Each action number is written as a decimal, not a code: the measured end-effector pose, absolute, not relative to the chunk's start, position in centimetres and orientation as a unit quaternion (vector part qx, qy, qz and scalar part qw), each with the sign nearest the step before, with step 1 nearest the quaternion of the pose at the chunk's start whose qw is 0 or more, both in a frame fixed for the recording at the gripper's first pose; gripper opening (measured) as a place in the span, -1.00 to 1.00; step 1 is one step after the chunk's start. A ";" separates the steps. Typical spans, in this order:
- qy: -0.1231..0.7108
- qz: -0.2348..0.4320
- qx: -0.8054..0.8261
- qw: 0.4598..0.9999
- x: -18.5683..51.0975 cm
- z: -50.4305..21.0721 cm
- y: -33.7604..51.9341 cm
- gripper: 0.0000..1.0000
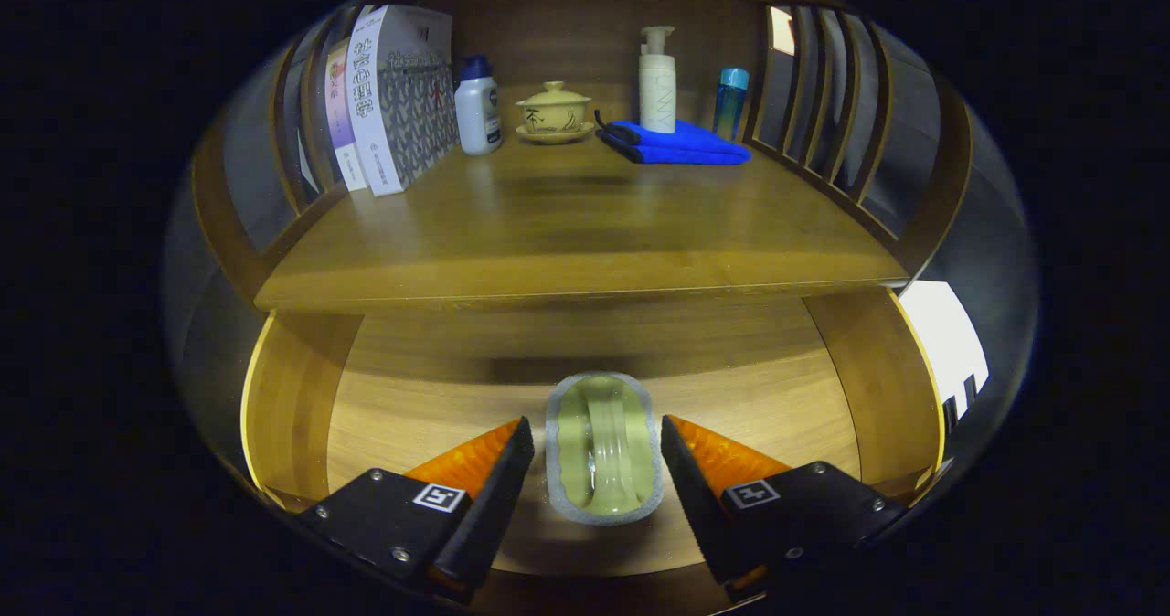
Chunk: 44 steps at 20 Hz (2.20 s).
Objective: Pull open the drawer, take out the items inside it, and place them on the countertop above the cabinet.
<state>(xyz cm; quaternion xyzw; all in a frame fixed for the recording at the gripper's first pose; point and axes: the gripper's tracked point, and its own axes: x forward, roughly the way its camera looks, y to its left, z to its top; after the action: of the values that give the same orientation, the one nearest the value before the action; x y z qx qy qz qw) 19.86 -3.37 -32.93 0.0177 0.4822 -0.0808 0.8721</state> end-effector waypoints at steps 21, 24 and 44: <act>0.440 -0.106 -0.034 0.891 16.6 -30.6 -4.1 -0.80; 0.413 -0.106 -0.045 0.904 17.1 -27.6 -3.9 -0.79; 0.285 -0.089 0.001 0.954 30.9 -20.2 -6.4 -0.79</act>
<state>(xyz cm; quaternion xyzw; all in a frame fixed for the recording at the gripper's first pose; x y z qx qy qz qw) 30.91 -6.43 -20.22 0.0005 0.2848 -0.0893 0.9544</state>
